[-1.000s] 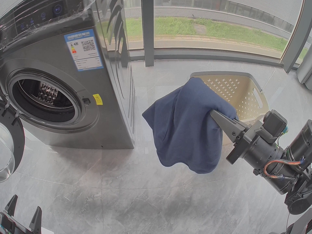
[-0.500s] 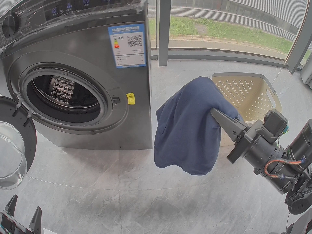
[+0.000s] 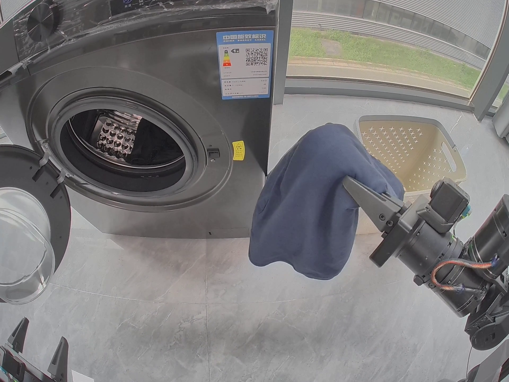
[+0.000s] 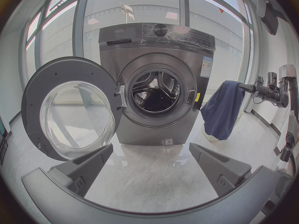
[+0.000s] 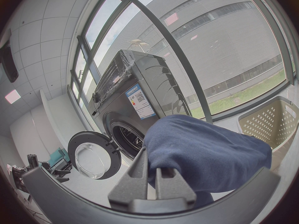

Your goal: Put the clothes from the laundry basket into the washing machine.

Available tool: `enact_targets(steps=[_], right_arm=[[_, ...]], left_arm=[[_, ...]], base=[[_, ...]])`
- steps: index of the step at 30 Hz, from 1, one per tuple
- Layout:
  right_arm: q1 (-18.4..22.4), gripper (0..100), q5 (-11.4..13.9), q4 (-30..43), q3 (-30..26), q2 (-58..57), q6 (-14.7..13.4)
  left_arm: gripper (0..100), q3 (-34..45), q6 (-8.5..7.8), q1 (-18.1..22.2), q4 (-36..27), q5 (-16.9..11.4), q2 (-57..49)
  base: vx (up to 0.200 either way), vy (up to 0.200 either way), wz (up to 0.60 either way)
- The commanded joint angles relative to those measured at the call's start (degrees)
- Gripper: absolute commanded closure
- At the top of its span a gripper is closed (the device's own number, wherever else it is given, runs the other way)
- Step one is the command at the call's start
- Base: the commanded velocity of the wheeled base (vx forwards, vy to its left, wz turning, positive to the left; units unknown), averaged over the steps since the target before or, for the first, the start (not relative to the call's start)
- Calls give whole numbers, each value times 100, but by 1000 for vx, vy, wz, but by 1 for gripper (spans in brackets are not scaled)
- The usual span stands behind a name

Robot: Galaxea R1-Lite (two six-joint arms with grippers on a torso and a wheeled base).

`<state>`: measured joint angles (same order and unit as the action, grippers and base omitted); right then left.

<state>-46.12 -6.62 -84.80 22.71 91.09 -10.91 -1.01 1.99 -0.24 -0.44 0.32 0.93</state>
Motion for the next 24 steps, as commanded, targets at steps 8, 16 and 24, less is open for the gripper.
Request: enact_targets(steps=[8, 16, 24], right_arm=[[-11, 100, 3, -2, -12, -3, 10], [-11, 100, 3, -2, -21, -3, 10], [-3, 100, -6, -2, -30, -3, 10]], left_arm=[[0, 84, 3, -2, 0, 3, -49], [0, 84, -5, -2, 0, 3, -49], [0, 92, -14, -2, 0, 3, -49]], base=[[-200, 0, 0], [-25, 0, 0], [0, 75, 0]])
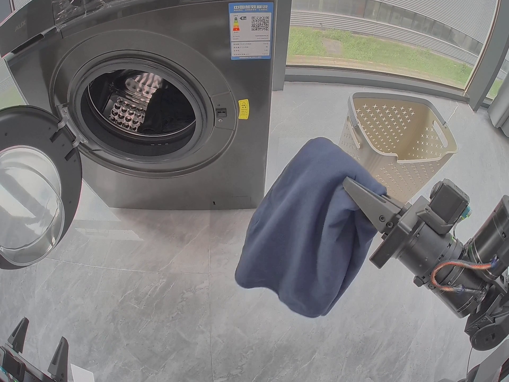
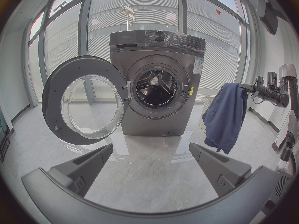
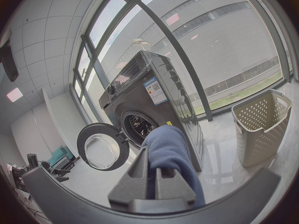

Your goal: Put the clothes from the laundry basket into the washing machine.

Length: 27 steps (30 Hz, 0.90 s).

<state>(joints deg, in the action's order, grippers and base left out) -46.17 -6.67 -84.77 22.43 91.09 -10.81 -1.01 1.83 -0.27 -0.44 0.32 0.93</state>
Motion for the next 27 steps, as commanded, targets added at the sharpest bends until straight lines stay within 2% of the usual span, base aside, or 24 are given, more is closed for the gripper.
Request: enact_targets(steps=[1, 12, 16, 19, 27], right_arm=[[2, 100, -1, -4, -11, -3, 0], [37, 100, -19, 5, -11, -3, 27], [46, 100, -115, 40, -11, -3, 53], [64, 100, -282, 84, 16, -3, 62], [284, 100, -318, 93, 51, -3, 71]], left_arm=[[0, 84, 2, 0, 0, 3, -49], [0, 92, -7, 0, 0, 3, -49], [0, 84, -7, 0, 0, 3, -49], [0, 84, -16, 0, 0, 3, -49], [0, 84, -16, 0, 0, 3, -49]], base=[[0, 200, 0], [0, 200, 0], [0, 200, 0], [0, 200, 0], [0, 175, 0]])
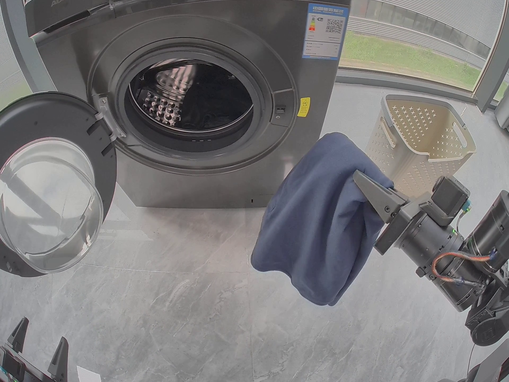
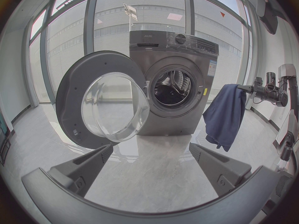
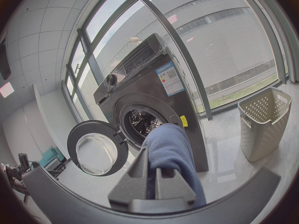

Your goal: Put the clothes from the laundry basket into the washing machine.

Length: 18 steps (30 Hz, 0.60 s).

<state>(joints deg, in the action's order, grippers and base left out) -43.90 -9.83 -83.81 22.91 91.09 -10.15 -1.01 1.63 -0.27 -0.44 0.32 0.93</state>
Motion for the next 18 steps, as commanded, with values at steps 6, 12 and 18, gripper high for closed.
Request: enact_targets(steps=[6, 12, 18], right_arm=[[136, 100, 25, -4, 12, -3, -4], [136, 100, 25, -4, 12, -3, -4], [136, 100, 25, -4, 3, -3, -4]], left_arm=[[0, 84, -14, 0, 0, -14, -49], [0, 84, -14, 0, 0, -14, -49], [0, 84, -14, 0, 0, -14, -49]], base=[[0, 0, 0], [-200, 0, 0], [0, 0, 0]])
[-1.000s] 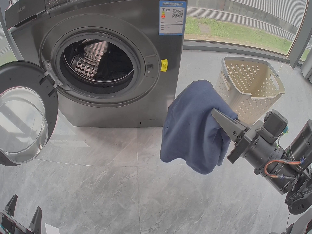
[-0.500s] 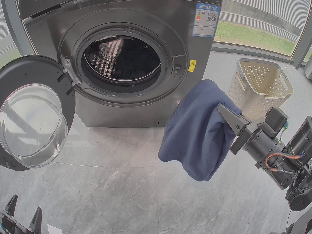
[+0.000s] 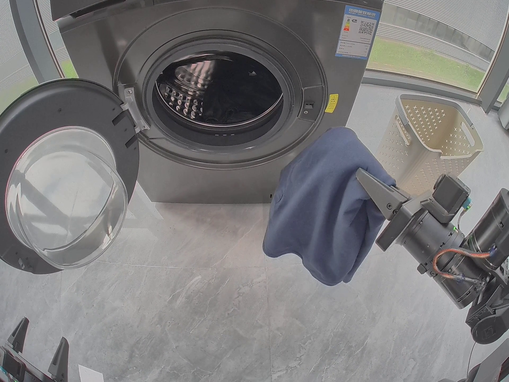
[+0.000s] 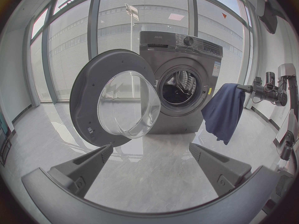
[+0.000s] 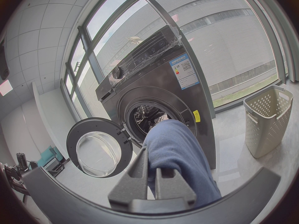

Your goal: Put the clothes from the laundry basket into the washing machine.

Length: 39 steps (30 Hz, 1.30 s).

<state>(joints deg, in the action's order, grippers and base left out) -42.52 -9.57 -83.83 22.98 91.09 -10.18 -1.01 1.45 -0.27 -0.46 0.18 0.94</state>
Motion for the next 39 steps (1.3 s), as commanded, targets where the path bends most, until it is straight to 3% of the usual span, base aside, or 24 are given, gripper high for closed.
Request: enact_targets(steps=[1, 18, 21, 38, 39], right_arm=[[-2, 100, 8, -1, -4, -3, -2], [-19, 100, 25, 16, 145, 14, 7], [-46, 100, 25, 25, 198, 58, 16], [-274, 100, 78, 7, 1156, 893, -2], [-301, 100, 78, -10, 1262, 928, -2]], left_arm=[[0, 84, 4, 0, 2, -1, -50], [0, 92, -57, 9, 20, 8, -50], [0, 101, -136, 18, 20, -1, -68], [0, 101, -180, 18, 20, -9, -85], [0, 101, -286, 18, 55, -106, -85]], base=[[0, 0, 0], [0, 176, 0], [0, 0, 0], [0, 0, 0], [0, 0, 0]])
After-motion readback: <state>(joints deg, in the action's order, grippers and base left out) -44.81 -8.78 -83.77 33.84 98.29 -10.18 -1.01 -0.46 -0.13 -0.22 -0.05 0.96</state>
